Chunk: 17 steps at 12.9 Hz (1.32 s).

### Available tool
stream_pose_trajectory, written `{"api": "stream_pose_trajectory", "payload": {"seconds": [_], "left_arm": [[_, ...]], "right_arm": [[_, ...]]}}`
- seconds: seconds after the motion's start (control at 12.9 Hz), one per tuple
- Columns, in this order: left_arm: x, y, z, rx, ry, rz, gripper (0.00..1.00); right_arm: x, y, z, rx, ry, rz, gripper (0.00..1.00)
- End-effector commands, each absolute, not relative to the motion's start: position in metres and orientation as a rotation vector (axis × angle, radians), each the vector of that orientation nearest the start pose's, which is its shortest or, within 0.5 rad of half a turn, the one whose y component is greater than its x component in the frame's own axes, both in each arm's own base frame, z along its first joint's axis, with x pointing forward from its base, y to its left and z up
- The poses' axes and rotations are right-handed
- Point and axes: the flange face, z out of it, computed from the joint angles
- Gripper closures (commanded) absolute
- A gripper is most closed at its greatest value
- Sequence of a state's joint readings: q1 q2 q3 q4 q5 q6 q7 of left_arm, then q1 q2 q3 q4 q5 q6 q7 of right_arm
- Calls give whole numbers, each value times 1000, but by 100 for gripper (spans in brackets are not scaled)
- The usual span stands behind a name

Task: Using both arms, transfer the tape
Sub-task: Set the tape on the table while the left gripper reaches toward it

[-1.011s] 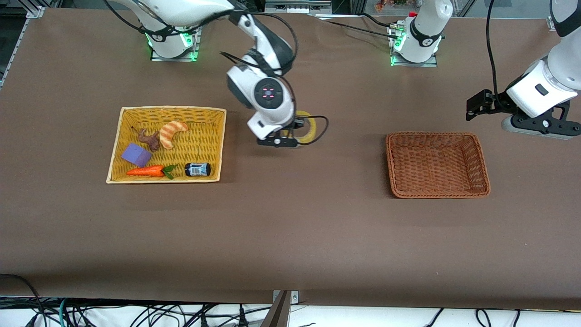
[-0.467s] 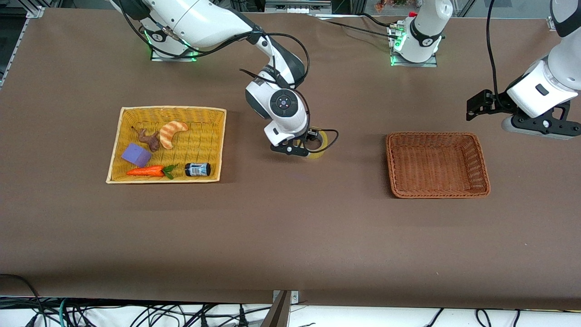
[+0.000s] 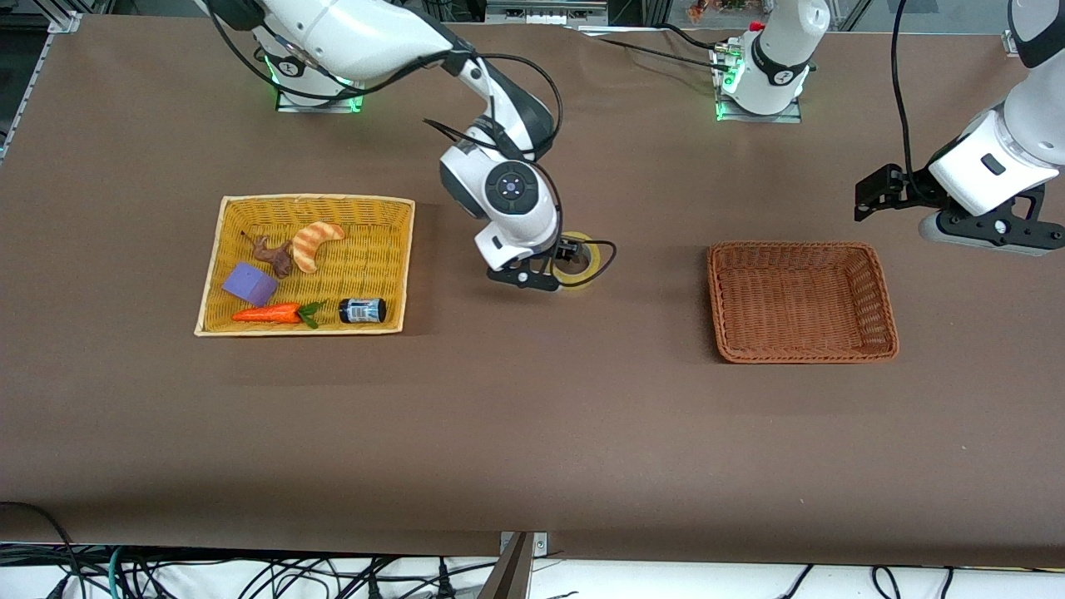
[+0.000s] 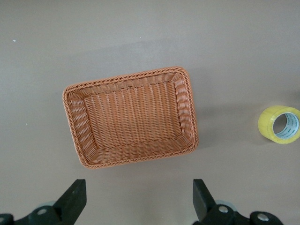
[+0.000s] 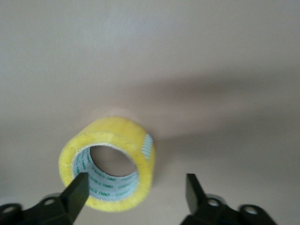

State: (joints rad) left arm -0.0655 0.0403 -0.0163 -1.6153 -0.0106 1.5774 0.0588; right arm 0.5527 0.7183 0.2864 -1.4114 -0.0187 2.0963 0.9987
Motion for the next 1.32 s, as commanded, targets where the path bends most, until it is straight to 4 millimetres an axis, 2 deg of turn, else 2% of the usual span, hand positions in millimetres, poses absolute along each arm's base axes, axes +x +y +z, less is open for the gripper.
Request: {"api": "stream_pose_trajectory", "payload": {"seconds": [0.0,0.16,0.31,0.39,0.47,0.62,0.7,0.78,0.86,1.01,1.09,1.17,1.24], "left_arm": [[564,-50,587,-3157,256,131,0],[565,-58,582,-3155,277,146,0],[564,-85,574,-3145,349,179,0],[558,-101,571,-3139,398,221,0],[552,-120,566,-3155,447,280,0],[541,-159,554,-3198,531,359,0],[544,-175,538,-3186,569,404,0],[554,-189,504,-3186,592,472,0],[565,-210,479,-3197,627,442,0],[574,-245,443,-3228,577,415,0],[572,-269,422,-3236,540,412,0],[568,-300,399,-3236,505,369,0],[567,-327,369,-3211,510,319,0]], "right_arm": [[539,410,391,-3082,228,179,0],[547,318,450,-3104,35,93,0],[547,233,494,-3110,-232,79,0],[547,202,508,-3094,-297,130,0],[547,170,519,-3089,-283,171,0],[543,122,536,-3073,-360,215,0],[540,102,542,-3070,-361,239,0],[540,88,547,-3074,-351,238,0],[539,78,551,-3071,-368,224,0],[541,73,550,-3071,-378,224,0],[540,73,551,-3074,-379,222,0],[540,73,553,-3078,-380,217,0],[539,72,558,-3081,-378,203,0]]}}
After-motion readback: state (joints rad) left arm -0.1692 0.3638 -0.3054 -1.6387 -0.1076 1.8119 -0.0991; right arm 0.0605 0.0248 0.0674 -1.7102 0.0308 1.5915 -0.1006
